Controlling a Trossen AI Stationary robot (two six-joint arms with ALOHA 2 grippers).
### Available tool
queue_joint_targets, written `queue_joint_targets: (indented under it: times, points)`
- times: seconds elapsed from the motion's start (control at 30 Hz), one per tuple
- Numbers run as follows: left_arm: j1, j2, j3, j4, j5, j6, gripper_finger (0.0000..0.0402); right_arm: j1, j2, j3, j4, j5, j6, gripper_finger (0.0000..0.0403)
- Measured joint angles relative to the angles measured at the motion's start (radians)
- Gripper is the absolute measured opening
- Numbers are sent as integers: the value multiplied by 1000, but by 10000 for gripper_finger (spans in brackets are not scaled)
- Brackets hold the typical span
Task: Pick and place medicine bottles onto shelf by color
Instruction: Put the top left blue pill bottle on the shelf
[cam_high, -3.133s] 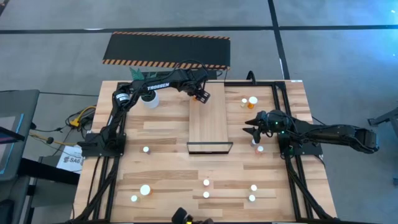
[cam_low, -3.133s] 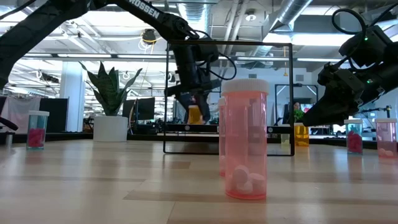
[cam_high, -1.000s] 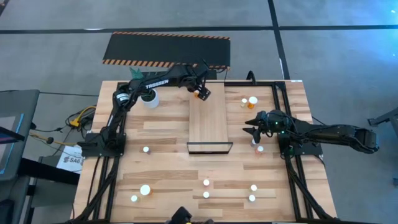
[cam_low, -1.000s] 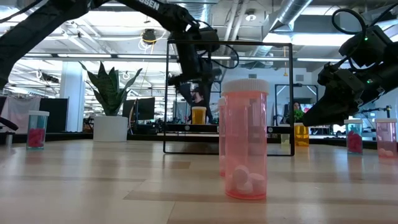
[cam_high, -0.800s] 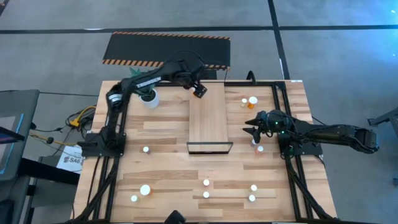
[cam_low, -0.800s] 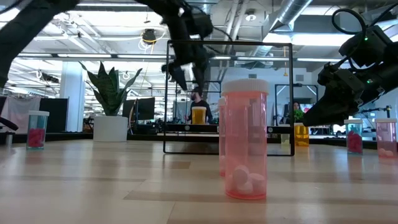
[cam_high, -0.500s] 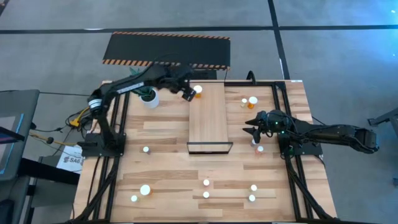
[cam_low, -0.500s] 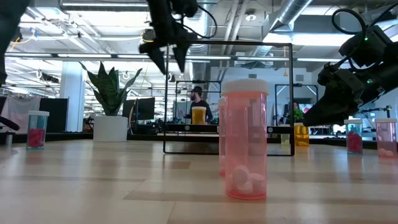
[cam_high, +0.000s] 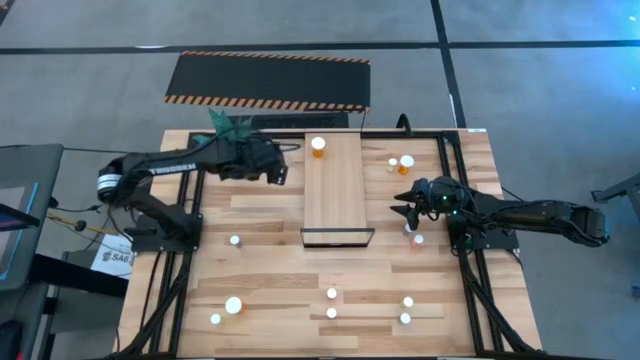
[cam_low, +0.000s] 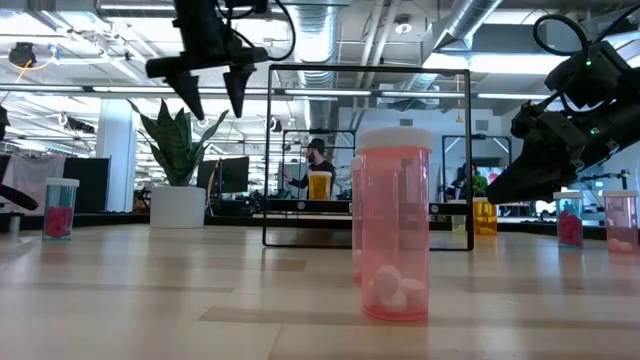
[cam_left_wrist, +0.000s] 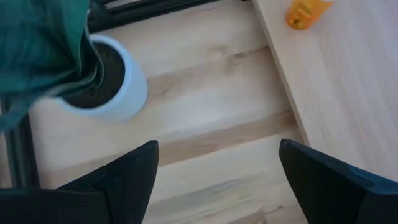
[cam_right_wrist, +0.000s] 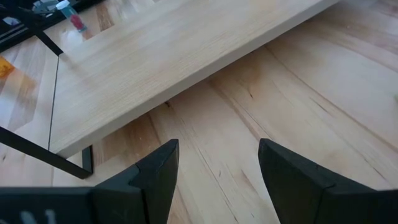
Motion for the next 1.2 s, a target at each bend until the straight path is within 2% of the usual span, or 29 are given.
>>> queue_joint_targets:
  times: [0.1, 0.33, 0.67, 1.03, 1.2]
  points:
    - [-30, -16, -26, -4, -25, -65, 320, 0, 0, 0, -3, 0, 0, 246]
    - [-96, -23, -32, -43, -26, -104, 320, 0, 0, 0, -7, 0, 0, 246]
    - [-262, -8, -32, -41, -55, -205, 320, 0, 0, 0, -7, 0, 0, 246]
    - [-451, 43, -33, -64, -104, -482, 320, 0, 0, 0, -17, 0, 0, 246]
    - [-509, 88, -34, -103, -39, -640, 320, 0, 0, 0, -30, 0, 0, 246]
